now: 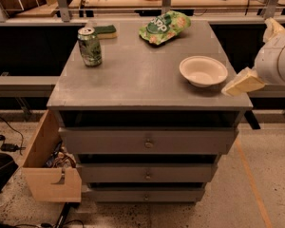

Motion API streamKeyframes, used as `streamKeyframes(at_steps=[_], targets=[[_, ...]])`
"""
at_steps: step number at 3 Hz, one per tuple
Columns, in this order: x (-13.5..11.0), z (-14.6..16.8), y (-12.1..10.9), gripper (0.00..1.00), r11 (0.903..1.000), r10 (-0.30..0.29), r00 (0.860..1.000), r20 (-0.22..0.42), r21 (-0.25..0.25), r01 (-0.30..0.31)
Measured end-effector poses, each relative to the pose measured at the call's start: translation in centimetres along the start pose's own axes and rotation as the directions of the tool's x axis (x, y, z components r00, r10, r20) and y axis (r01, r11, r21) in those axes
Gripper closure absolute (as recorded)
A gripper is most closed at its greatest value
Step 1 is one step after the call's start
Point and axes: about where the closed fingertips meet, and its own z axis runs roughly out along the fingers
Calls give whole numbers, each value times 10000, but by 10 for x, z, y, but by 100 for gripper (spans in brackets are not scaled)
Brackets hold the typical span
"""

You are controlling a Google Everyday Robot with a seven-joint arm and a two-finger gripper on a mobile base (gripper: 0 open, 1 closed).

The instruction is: Move paper bowl near green can

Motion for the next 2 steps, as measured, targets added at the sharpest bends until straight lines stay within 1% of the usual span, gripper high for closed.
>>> streamKeyframes(at_steps=[1, 2], targets=[[-6, 11, 18, 0, 9989, 467, 9970, 612, -27, -466], [-14, 31, 31, 0, 9970, 770, 9891, 1251, -89, -765]])
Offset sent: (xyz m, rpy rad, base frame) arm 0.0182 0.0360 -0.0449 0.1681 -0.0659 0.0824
